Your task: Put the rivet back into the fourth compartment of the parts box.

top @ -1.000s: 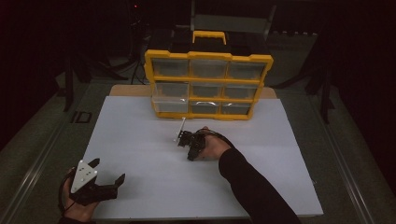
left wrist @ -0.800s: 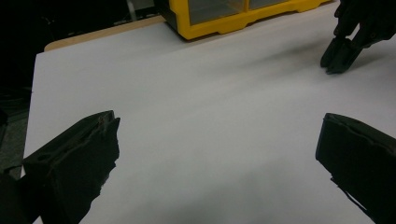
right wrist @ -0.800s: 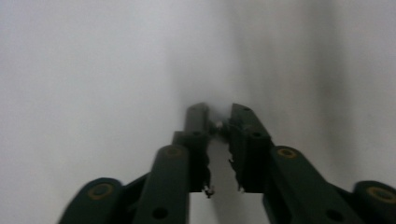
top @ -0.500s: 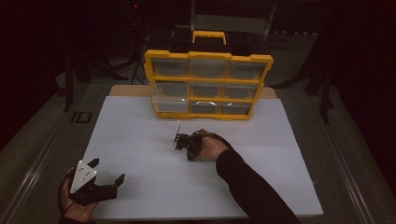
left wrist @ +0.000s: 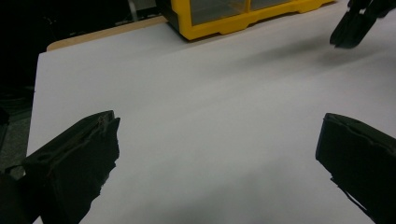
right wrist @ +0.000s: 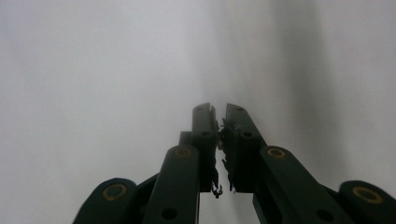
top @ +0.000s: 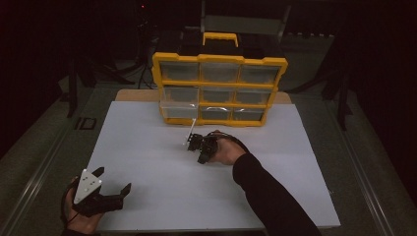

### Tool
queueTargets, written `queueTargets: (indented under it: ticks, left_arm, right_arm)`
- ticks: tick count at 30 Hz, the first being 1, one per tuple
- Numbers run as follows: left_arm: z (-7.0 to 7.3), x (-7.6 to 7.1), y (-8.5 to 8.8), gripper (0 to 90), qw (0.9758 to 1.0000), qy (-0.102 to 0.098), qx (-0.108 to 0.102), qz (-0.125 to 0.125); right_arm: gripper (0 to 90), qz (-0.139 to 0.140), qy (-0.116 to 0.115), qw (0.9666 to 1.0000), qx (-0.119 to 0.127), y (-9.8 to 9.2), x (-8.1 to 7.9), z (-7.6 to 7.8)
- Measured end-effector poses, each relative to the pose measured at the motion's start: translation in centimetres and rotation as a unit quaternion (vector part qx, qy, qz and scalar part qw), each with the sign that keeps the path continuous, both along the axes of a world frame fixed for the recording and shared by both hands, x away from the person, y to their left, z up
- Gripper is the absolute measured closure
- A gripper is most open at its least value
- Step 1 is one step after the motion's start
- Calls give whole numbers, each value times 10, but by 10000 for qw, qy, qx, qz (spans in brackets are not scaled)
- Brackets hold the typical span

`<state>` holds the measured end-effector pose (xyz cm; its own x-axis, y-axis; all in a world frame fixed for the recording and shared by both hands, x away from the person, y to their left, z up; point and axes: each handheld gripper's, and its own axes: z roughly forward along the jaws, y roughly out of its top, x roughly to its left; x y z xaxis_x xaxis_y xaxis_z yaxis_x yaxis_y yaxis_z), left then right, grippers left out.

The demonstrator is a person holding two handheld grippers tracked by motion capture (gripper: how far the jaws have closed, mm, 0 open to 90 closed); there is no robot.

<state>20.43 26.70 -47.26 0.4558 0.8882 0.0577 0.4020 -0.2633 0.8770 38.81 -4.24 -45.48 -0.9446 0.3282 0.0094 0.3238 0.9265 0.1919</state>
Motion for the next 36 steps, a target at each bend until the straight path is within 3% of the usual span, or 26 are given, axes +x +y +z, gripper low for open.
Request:
queueTargets:
  ticks: [12, 26, 36]
  left_arm:
    - [0, 0, 0, 1, 10000, 3, -14, 10]
    - [0, 0, 1, 1, 10000, -6, -12, 24]
    - [0, 0, 1, 1, 10000, -4, -11, 26]
  right_arm:
    - [828, -113, -248, 9989, 392, -10, 9, 39]
    - [828, -254, -381, 9955, 830, -17, 14, 63]
    - [829, -501, -687, 9836, 1592, -29, 25, 99]
